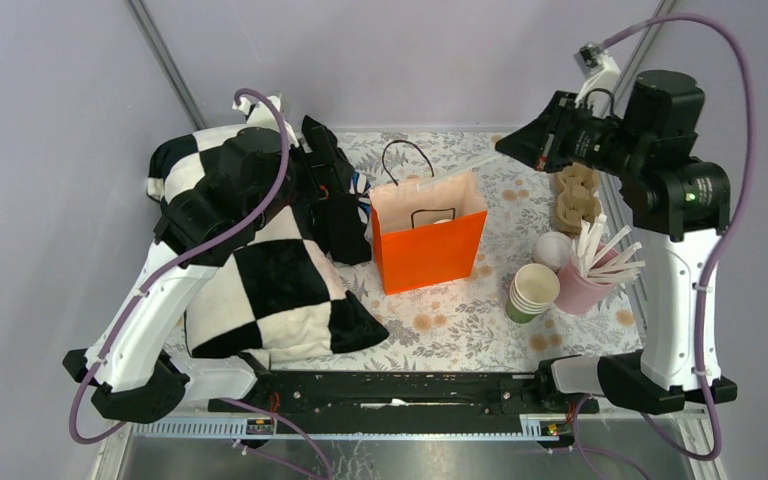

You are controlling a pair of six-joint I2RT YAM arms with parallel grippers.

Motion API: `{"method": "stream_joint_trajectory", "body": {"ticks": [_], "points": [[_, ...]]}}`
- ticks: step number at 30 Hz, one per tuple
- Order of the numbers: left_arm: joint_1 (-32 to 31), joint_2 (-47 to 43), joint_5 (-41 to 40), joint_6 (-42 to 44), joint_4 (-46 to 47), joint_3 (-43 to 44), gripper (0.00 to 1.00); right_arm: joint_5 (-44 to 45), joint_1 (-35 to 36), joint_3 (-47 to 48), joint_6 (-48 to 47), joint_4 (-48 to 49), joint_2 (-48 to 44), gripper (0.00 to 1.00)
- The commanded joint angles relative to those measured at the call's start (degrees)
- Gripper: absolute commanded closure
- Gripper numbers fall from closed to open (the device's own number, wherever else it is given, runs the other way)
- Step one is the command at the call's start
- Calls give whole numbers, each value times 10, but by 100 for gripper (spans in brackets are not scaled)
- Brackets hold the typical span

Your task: Pack the takeout coffee

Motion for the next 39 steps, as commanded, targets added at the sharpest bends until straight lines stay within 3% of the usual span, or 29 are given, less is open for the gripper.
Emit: {"method": "stream_joint_trajectory", "body": {"ticks": [1,6,10,12,19,25,30,34,39], "points": [[3,-18,-15,-20,20,-10,1,-2,48,-22,-31,-27,18,100],[3,-25,-14,-31,15,-13,1,143,192,-4,-78,-117,91,100],[3,-28,-14,-37,13,-15,1,201,223,12,-83,-148,135,92],[3,-29,-13,-39,12,-16,1,211,224,39,-85,-159,147,78],[3,-30,-37,-26,10,1,1,392,224,145,-42,-151,99,2],[3,-36,-67,3,38,61,1,485,224,74,-20,-86,-20,0],[4,-108,-96,35,170,25,1,590,223,37,-26,-30,-115,0],[3,-163,-121,74,285,-20,1,638,223,81,-38,-26,-121,0],[3,-162,-156,117,287,16,1,643,223,145,-37,-65,-85,0]]}}
